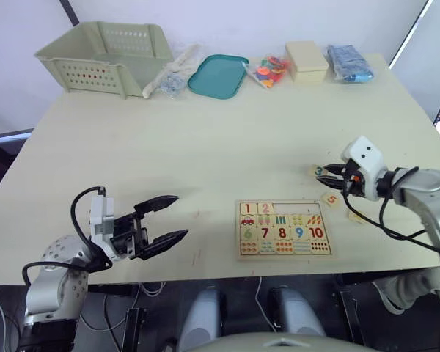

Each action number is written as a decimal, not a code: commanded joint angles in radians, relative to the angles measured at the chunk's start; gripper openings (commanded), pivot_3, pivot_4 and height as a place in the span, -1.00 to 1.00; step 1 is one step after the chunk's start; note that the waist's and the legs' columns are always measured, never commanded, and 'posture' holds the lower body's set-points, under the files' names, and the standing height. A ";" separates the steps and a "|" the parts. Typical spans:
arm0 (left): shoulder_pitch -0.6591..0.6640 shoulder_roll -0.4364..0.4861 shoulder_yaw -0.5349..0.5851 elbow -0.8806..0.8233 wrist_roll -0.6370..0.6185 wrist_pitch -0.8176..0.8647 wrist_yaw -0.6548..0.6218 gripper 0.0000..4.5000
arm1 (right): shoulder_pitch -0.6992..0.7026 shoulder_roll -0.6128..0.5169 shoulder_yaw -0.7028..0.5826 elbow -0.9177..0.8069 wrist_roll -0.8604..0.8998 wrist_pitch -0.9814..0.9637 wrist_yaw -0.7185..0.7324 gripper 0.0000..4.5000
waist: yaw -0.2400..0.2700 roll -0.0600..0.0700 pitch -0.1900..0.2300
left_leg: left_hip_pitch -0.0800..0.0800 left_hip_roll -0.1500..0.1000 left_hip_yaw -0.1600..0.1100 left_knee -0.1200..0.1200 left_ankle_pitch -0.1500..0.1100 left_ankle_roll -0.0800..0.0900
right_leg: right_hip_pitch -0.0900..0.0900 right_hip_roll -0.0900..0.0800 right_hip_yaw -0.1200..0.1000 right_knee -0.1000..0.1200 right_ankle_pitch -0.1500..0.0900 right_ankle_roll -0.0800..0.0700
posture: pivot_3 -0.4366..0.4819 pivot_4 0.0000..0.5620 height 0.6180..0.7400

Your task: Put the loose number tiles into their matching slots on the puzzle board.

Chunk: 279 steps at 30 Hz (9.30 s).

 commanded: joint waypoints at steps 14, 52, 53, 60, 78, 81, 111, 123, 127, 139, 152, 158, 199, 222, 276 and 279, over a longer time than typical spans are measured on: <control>0.016 0.029 0.021 -0.035 -0.042 0.042 -0.026 1.00 | -0.320 -0.063 0.428 -0.117 -0.073 0.155 0.171 -0.61 | -0.001 0.000 0.001 | 0.000 0.001 -0.001 0.000 0.000 0.000 | -0.002 -0.002 0.000 0.000 -0.002 -0.003 | -0.05 -0.47 1.00; 0.054 0.043 0.038 -0.033 -0.037 0.013 -0.042 1.00 | -0.352 0.064 0.514 0.008 -0.197 0.152 0.231 -0.61 | -0.002 0.000 0.001 | -0.001 0.001 -0.001 0.000 0.000 0.000 | -0.002 -0.003 -0.001 0.000 -0.002 -0.003 | -0.05 -0.47 1.00; 0.052 0.043 0.038 -0.030 -0.036 0.012 -0.043 1.00 | -0.354 0.063 0.516 0.010 -0.198 0.150 0.232 -0.61 | -0.002 0.000 0.001 | -0.001 0.001 -0.001 0.000 0.000 0.000 | -0.002 -0.003 -0.001 0.000 -0.002 -0.003 | -0.05 -0.47 1.00; 0.047 0.042 0.038 -0.024 -0.034 0.009 -0.046 1.00 | -0.359 0.072 0.528 0.021 -0.210 0.143 0.235 -0.61 | -0.003 0.000 0.001 | -0.001 0.001 -0.001 0.000 0.000 0.000 | -0.002 -0.003 -0.001 0.000 -0.002 -0.003 | -0.05 -0.47 1.00; 0.062 0.040 0.039 -0.035 -0.036 0.001 -0.037 1.00 | -0.358 0.095 0.526 0.026 -0.229 0.139 0.245 -0.61 | -0.003 0.000 0.001 | -0.001 0.001 -0.001 0.000 0.000 0.000 | -0.002 -0.003 -0.001 0.000 -0.002 -0.003 | -0.05 -0.47 1.00; 0.061 0.040 0.038 -0.037 -0.036 0.001 -0.035 1.00 | -0.359 0.099 0.526 0.027 -0.230 0.139 0.245 -0.61 | -0.002 0.000 0.001 | -0.001 0.001 -0.001 0.000 0.000 0.000 | -0.002 -0.003 -0.001 0.000 -0.002 -0.003 | -0.05 -0.47 1.00; 0.073 0.041 0.036 -0.065 -0.039 0.005 -0.012 1.00 | -0.357 0.097 0.530 0.054 -0.240 0.123 0.254 -0.61 | -0.003 0.000 0.001 | -0.001 0.001 -0.001 0.000 0.000 0.000 | -0.002 -0.003 -0.001 0.000 -0.002 -0.003 | -0.05 -0.47 1.00; 0.091 0.040 0.046 -0.077 -0.044 0.001 -0.006 1.00 | -0.355 0.096 0.534 0.061 -0.253 0.109 0.276 -0.61 | -0.002 0.000 0.001 | -0.001 0.001 -0.001 0.000 0.000 0.000 | -0.002 -0.003 -0.001 0.000 -0.002 -0.003 | -0.05 -0.47 1.00; 0.093 0.039 0.051 -0.078 -0.043 0.002 -0.006 1.00 | -0.359 0.100 0.535 0.067 -0.256 0.106 0.281 -0.61 | -0.002 0.000 0.001 | -0.001 0.001 -0.001 0.000 0.000 0.000 | -0.002 -0.003 -0.001 0.000 -0.002 -0.003 | -0.05 -0.47 1.00; 0.098 0.038 0.058 -0.074 -0.038 -0.002 -0.012 1.00 | -0.364 0.112 0.536 0.083 -0.269 0.095 0.294 -0.61 | -0.003 0.000 0.001 | -0.001 0.001 -0.001 0.000 0.000 0.000 | -0.002 -0.003 -0.001 0.000 -0.002 -0.003 | -0.05 -0.47 1.00; 0.093 0.037 0.055 -0.073 -0.035 -0.006 -0.007 1.00 | -0.364 0.117 0.532 0.085 -0.275 0.092 0.303 -0.61 | -0.003 0.000 0.001 | -0.001 0.001 -0.001 0.000 0.000 0.000 | -0.002 -0.003 -0.001 0.000 -0.002 -0.004 | -0.05 -0.47 1.00; 0.089 0.036 0.053 -0.071 -0.035 -0.005 -0.008 1.00 | -0.364 0.119 0.530 0.083 -0.277 0.090 0.305 -0.61 | -0.003 0.000 0.001 | -0.001 0.001 -0.001 0.000 0.000 0.000 | -0.002 -0.003 -0.001 0.000 -0.002 -0.004 | -0.05 -0.47 1.00; 0.082 0.033 0.048 -0.069 -0.032 -0.006 -0.001 1.00 | -0.111 0.108 0.133 0.010 -0.019 -0.037 0.272 0.76 | -0.001 0.000 0.001 | -0.001 0.001 -0.002 0.000 0.000 0.000 | -0.002 -0.003 -0.001 0.000 -0.002 -0.004 | -0.05 -0.47 1.00; 0.087 0.033 0.052 -0.081 -0.025 -0.003 -0.004 1.00 | -0.134 0.083 0.242 0.165 -0.155 -0.150 0.268 -0.95 | -0.002 -0.001 0.002 | -0.001 0.000 -0.001 -0.001 0.000 0.000 | -0.002 -0.003 -0.001 0.000 -0.002 -0.003 | -0.05 -0.47 1.00; 0.083 0.040 0.051 -0.080 -0.024 -0.002 -0.005 1.00 | -0.122 0.109 0.262 0.138 -0.167 -0.130 0.278 -0.95 | -0.001 -0.001 0.002 | -0.001 0.000 -0.001 0.000 0.000 0.000 | -0.002 -0.003 -0.001 0.000 -0.002 -0.003 | -0.05 -0.47 1.00; 0.084 0.039 0.051 -0.080 -0.023 -0.004 -0.005 1.00 | -0.068 0.095 0.172 0.082 -0.102 -0.142 0.279 -0.95 | 0.001 -0.001 0.002 | -0.001 0.000 -0.001 0.000 0.000 0.000 | -0.002 -0.003 -0.001 0.000 -0.002 -0.003 | -0.05 -0.47 1.00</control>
